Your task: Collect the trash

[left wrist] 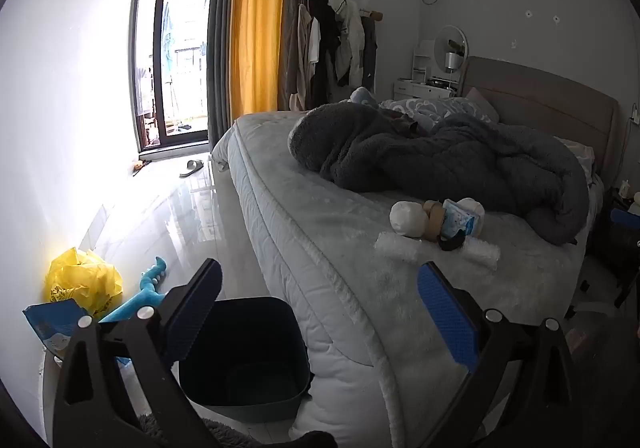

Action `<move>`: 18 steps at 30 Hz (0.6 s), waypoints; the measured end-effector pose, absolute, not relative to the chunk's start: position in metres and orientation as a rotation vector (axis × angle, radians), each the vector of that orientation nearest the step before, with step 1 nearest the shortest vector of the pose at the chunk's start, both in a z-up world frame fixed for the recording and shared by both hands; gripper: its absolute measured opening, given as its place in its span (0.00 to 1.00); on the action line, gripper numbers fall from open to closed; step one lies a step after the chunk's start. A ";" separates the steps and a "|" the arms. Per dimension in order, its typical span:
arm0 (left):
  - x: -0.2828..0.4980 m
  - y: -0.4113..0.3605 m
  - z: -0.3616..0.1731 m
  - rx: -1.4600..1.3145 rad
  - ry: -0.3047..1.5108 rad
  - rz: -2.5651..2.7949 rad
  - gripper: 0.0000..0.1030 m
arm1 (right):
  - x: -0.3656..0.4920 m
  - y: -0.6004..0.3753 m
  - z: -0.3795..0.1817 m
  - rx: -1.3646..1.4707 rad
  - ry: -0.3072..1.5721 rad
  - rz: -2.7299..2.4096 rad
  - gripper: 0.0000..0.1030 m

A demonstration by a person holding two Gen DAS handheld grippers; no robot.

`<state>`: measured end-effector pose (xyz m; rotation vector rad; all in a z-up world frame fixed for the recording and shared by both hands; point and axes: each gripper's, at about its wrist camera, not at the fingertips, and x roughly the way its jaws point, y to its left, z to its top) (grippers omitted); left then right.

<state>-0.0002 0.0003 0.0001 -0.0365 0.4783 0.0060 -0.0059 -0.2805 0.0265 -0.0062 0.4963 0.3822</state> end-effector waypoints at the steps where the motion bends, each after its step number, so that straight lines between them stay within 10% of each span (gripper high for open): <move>1: 0.000 0.000 0.000 -0.038 0.480 0.006 0.97 | -0.006 -0.282 0.026 0.015 0.489 0.390 0.97; 18: 0.000 0.000 0.000 -0.034 0.488 0.006 0.97 | -0.005 -0.283 0.027 0.028 0.495 0.392 0.97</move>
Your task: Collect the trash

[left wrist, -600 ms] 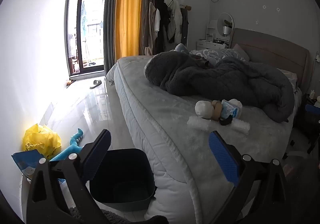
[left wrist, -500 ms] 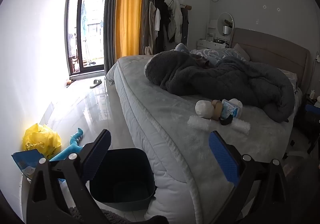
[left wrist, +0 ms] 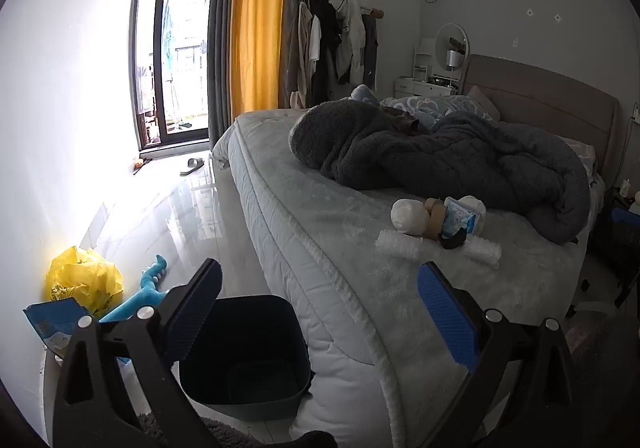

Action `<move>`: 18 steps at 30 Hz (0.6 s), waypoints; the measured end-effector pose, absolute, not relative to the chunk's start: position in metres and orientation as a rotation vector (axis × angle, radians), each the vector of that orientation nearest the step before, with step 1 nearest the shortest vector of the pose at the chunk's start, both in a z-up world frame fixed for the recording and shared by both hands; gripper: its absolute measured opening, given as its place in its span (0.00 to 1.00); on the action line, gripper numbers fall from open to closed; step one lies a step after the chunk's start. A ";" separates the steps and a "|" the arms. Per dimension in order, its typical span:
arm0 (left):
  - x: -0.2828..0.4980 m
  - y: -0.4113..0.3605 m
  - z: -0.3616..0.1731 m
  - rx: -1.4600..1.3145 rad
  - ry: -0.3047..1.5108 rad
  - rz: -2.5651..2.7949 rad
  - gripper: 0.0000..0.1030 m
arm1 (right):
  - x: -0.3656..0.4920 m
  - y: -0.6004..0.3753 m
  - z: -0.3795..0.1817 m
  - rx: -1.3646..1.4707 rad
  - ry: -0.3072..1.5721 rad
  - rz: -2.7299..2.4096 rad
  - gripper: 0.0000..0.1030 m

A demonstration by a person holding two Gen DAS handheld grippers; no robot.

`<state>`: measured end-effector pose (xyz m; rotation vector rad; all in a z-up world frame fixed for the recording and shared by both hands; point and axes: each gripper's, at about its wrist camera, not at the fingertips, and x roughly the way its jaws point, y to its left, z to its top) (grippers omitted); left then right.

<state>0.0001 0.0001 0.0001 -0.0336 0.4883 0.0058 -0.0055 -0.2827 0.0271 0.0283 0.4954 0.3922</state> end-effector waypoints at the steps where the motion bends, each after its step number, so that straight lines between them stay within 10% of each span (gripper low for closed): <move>1: 0.000 0.000 0.000 -0.034 0.488 0.006 0.97 | -0.006 -0.284 0.027 0.029 0.494 0.391 0.97; 18: 0.000 0.000 0.000 -0.034 0.490 0.006 0.97 | -0.008 -0.286 0.029 0.046 0.493 0.394 0.97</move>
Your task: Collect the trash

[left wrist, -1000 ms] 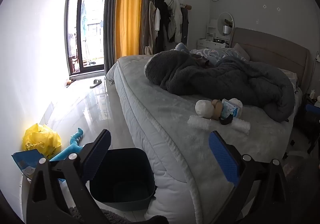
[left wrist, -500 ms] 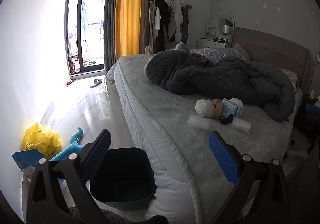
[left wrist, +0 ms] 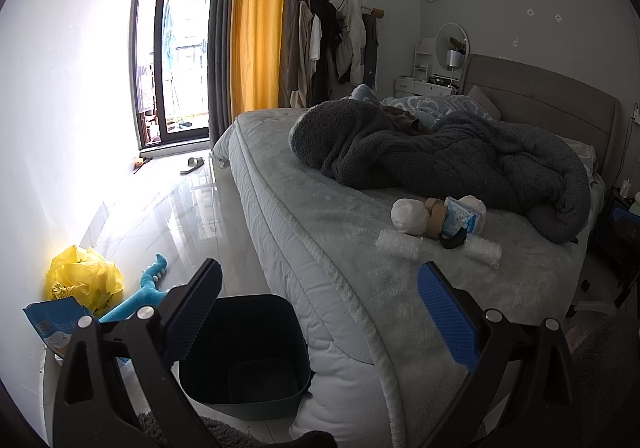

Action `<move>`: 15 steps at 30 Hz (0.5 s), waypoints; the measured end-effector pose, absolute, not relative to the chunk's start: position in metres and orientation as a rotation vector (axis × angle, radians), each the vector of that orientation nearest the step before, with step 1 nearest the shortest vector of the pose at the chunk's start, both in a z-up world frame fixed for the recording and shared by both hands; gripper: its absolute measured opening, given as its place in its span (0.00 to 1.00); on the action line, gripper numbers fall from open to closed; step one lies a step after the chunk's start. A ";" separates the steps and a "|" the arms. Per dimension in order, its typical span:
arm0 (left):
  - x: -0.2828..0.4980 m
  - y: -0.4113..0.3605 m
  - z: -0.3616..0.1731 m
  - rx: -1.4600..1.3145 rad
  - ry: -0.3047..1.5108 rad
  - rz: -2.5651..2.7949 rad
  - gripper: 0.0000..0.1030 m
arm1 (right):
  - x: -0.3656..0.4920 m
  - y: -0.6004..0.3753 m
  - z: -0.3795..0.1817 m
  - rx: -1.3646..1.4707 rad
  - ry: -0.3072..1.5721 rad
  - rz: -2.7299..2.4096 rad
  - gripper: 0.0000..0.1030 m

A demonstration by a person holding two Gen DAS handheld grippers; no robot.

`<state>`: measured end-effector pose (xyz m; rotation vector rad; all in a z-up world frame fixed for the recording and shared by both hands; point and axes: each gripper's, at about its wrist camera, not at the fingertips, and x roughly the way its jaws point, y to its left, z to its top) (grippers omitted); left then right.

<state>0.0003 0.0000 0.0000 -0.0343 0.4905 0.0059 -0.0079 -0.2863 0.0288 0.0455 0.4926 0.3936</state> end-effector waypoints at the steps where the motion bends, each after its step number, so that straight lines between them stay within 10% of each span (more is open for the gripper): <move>1: 0.000 0.000 0.000 -0.034 0.491 0.006 0.97 | -0.008 -0.286 0.029 0.046 0.493 0.394 0.97; 15: 0.000 0.000 0.000 -0.035 0.492 0.006 0.97 | -0.008 -0.287 0.029 0.052 0.491 0.394 0.97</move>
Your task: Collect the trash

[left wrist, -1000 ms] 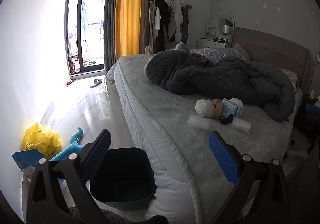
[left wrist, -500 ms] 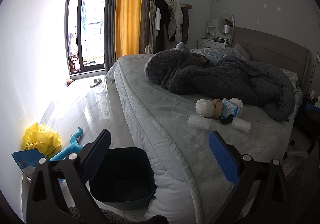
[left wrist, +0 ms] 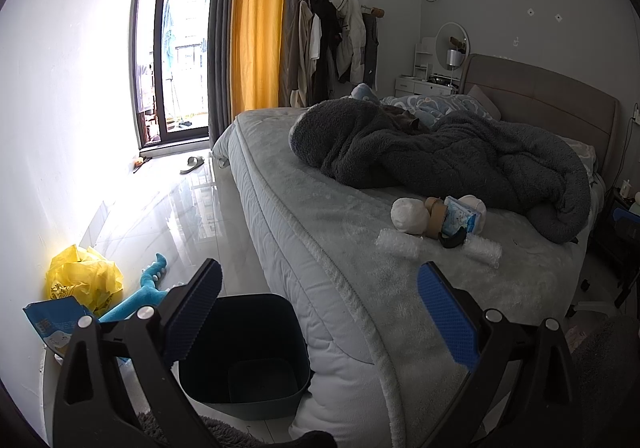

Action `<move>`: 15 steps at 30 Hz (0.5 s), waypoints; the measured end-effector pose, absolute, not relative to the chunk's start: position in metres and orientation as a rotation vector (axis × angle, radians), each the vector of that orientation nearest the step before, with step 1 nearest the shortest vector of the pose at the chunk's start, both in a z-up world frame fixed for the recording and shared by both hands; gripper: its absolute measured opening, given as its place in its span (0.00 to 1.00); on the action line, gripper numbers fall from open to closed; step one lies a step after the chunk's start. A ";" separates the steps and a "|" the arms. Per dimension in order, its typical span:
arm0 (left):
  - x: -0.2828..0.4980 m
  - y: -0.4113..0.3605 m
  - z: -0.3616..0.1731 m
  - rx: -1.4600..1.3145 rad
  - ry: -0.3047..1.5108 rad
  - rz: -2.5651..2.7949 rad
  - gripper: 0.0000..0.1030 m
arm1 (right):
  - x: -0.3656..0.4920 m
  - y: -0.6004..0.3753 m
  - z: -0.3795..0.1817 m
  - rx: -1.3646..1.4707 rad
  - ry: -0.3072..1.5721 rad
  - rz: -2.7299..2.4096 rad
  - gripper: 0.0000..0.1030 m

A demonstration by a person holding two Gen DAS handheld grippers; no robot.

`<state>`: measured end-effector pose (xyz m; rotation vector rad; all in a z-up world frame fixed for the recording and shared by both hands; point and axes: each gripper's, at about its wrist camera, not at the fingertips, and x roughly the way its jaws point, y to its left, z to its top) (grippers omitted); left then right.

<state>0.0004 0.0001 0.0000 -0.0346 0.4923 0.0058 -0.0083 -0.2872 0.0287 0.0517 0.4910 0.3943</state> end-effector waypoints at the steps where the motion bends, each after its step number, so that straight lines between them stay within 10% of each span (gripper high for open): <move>1: 0.000 0.000 0.000 -0.035 0.493 0.006 0.97 | -0.008 -0.287 0.029 0.052 0.491 0.394 0.97; 15: 0.001 0.000 0.000 -0.035 0.495 0.006 0.97 | -0.009 -0.287 0.029 0.052 0.490 0.394 0.97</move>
